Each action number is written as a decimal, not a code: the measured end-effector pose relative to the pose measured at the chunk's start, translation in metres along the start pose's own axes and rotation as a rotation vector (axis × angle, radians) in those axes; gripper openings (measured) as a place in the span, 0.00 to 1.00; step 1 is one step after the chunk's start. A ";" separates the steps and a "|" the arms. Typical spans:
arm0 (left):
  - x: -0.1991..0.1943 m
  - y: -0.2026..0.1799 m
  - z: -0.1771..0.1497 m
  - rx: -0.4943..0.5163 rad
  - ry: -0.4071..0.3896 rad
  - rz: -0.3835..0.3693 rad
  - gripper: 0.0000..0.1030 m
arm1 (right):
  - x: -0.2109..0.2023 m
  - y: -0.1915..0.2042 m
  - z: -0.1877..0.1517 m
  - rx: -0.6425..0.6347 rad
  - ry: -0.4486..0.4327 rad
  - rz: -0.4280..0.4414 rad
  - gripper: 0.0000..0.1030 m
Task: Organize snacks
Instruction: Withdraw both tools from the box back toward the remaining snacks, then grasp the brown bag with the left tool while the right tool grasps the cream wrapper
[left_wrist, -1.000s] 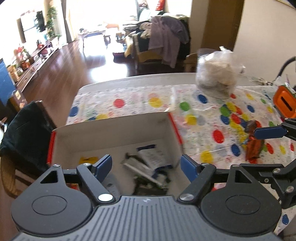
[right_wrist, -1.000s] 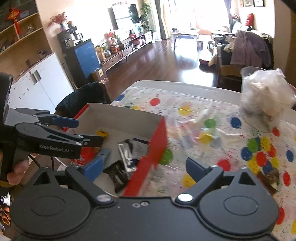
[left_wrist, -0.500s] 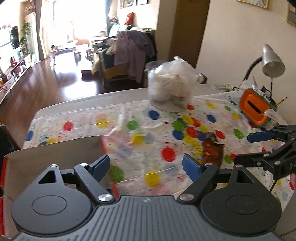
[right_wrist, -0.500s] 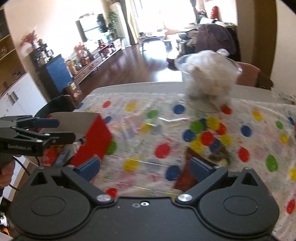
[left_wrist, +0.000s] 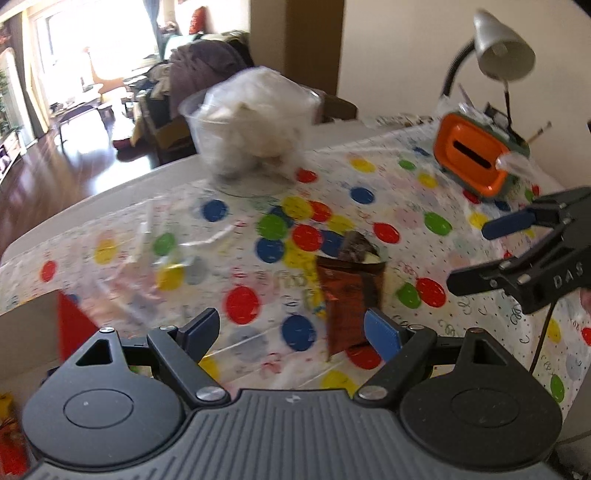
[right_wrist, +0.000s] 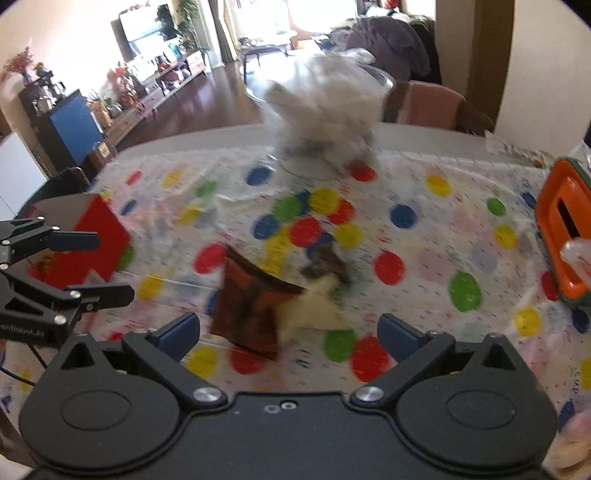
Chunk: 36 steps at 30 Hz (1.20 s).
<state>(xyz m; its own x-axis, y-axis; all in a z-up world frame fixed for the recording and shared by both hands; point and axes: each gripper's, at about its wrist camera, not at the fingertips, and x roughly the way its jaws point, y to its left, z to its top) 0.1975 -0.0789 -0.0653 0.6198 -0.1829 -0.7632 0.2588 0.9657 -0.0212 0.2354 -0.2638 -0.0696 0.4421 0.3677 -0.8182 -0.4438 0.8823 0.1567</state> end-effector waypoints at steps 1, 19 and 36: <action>0.006 -0.005 0.001 0.007 0.006 -0.002 0.83 | 0.003 -0.007 -0.001 0.002 0.009 -0.006 1.00; 0.101 -0.044 0.014 -0.023 0.132 -0.010 0.83 | 0.059 -0.061 -0.009 -0.081 0.119 0.022 0.96; 0.125 -0.020 0.010 -0.136 0.194 -0.082 0.46 | 0.101 -0.040 0.004 -0.154 0.147 0.130 0.91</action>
<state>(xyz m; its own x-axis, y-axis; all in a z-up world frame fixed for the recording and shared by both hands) 0.2769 -0.1233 -0.1540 0.4437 -0.2356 -0.8647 0.1918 0.9674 -0.1652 0.3008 -0.2613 -0.1560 0.2601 0.4186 -0.8701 -0.6083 0.7709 0.1890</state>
